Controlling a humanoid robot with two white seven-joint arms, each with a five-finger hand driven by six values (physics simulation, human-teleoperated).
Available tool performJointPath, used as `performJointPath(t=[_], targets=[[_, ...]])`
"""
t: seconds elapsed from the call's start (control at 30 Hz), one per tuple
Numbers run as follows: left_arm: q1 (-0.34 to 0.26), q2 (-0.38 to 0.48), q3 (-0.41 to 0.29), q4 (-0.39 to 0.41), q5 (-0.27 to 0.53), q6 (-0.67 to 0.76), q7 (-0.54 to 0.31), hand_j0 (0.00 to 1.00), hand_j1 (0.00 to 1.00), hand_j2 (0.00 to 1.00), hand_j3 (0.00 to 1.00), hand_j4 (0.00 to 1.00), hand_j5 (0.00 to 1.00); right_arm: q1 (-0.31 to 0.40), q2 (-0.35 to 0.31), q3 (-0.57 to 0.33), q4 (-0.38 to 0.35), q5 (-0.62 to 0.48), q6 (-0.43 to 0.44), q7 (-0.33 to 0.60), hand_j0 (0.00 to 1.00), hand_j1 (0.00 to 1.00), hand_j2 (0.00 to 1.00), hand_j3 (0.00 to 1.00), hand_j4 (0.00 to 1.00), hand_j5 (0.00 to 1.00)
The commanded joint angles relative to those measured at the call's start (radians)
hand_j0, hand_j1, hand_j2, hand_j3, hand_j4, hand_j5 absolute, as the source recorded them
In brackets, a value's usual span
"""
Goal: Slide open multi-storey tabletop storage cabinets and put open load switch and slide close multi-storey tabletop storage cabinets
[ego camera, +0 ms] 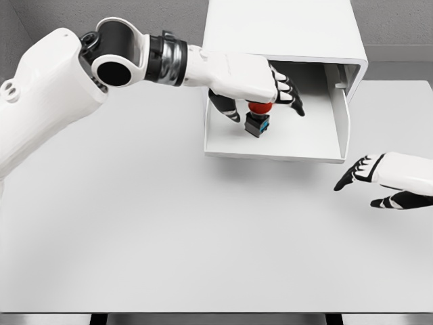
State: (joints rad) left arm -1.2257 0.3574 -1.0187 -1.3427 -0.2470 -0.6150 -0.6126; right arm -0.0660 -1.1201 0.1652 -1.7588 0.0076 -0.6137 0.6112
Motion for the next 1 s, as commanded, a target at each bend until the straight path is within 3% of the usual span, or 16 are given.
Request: performJointPath(t=[0.0, 0.07, 0.17, 0.3, 0.37, 0.4, 0.47, 0.5, 0.8, 0.87, 0.97], targets=[[0.0, 0.025, 0.002, -0.041, 0.086, 0.004, 0.002, 1.0, 1.0, 1.0, 1.0, 1.0, 1.0, 0.0, -0.001, 0.004, -0.001, -0.006, 0.003, 0.0, 0.76, 0.76, 0.76, 0.76, 0.76, 0.76], [0.003, 0.097, 0.003, -0.078, 0.17, 0.004, 0.002, 1.0, 1.0, 1.0, 1.0, 1.0, 1.0, -0.003, -0.001, 0.011, -0.001, -0.006, 0.003, 0.0, 0.76, 0.76, 0.76, 0.76, 0.76, 0.76], [0.018, 0.264, 0.003, -0.246, 0.288, 0.004, 0.002, 1.0, 1.0, 1.0, 1.0, 1.0, 1.0, -0.029, -0.001, 0.037, -0.001, -0.008, 0.003, 0.0, 0.77, 0.77, 0.77, 0.77, 0.77, 0.77], [0.035, 0.463, 0.002, -0.259, 0.354, 0.004, 0.002, 1.0, 1.0, 1.0, 1.0, 1.0, 1.0, -0.048, 0.005, 0.053, -0.001, -0.008, 0.003, 0.0, 0.78, 0.78, 0.78, 0.78, 0.78, 0.78], [0.112, 0.606, 0.011, -0.259, 0.353, 0.004, 0.002, 1.0, 1.0, 1.0, 1.0, 1.0, 1.0, -0.06, 0.006, 0.06, 0.001, -0.008, 0.003, 0.0, 0.79, 0.79, 0.79, 0.79, 0.79, 0.79], [0.181, 0.693, 0.025, -0.254, 0.354, 0.004, 0.002, 1.0, 1.0, 1.0, 1.0, 1.0, 1.0, -0.064, 0.011, 0.062, 0.001, -0.008, 0.003, 0.0, 0.79, 0.79, 0.79, 0.79, 0.79, 0.79], [0.25, 0.795, 0.023, -0.262, 0.353, 0.004, 0.002, 1.0, 1.0, 1.0, 1.0, 1.0, 1.0, -0.066, 0.014, 0.062, 0.001, -0.008, 0.003, 0.0, 0.8, 0.8, 0.8, 0.8, 0.8, 0.8], [0.25, 0.853, 0.026, -0.305, 0.353, 0.004, 0.002, 1.0, 1.0, 1.0, 1.0, 1.0, 1.0, -0.066, 0.014, 0.062, 0.001, -0.009, 0.003, 0.0, 0.8, 0.8, 0.8, 0.8, 0.8, 0.8], [0.255, 0.828, 0.011, -0.303, 0.341, 0.004, 0.002, 1.0, 1.0, 1.0, 1.0, 1.0, 1.0, -0.103, 0.029, 0.069, 0.013, -0.009, 0.003, 0.0, 0.83, 0.83, 0.83, 0.83, 0.83, 0.83], [0.247, 0.799, -0.04, -0.293, 0.342, 0.004, 0.002, 1.0, 1.0, 1.0, 1.0, 1.0, 1.0, -0.112, 0.031, 0.077, 0.019, -0.009, 0.003, 0.0, 0.84, 0.84, 0.84, 0.84, 0.84, 0.84], [0.244, 0.787, -0.044, -0.288, 0.341, 0.004, 0.002, 1.0, 1.0, 1.0, 1.0, 1.0, 1.0, -0.132, 0.036, 0.103, 0.032, -0.009, 0.003, 0.0, 0.85, 0.85, 0.85, 0.85, 0.85, 0.85]])
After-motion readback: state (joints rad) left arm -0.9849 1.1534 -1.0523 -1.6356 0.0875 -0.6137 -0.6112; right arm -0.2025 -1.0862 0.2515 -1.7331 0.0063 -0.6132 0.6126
